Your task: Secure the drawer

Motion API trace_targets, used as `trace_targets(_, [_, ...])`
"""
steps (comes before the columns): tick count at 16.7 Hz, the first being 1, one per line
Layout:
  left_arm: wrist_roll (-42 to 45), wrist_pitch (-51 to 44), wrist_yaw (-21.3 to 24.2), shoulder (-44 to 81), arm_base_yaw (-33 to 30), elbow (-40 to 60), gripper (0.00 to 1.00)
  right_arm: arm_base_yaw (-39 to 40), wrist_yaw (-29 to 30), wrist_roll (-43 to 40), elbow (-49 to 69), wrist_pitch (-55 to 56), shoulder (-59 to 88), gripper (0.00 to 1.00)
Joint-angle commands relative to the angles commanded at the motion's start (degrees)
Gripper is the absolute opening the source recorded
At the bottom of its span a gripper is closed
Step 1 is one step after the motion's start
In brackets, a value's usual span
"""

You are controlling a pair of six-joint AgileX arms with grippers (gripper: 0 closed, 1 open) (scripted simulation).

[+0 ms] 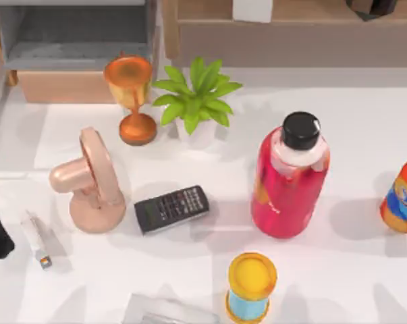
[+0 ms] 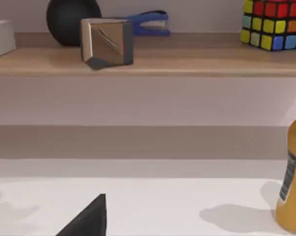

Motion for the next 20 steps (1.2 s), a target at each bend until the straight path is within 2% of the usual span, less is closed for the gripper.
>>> trace_targets(4, [0.05,1.06,-1.63,2.15,-1.65,1.78,1.00,0.00,0.00,0.00,0.00,0.00,0.00,1.00])
trace_targets(15, [0.61,14.27,-21.88,37.84,-22.11,23.81,1.00,0.00,0.00,0.00,0.00,0.00,0.00,1.00])
trace_targets(18, [0.69,16.28,-24.97,43.20,-25.23,27.16,1.00,0.00,0.00,0.00,0.00,0.00,0.00,1.00])
trace_targets(20, [0.71,16.55,-25.39,43.86,-25.64,27.61,1.00,0.00,0.00,0.00,0.00,0.00,0.00,1.00])
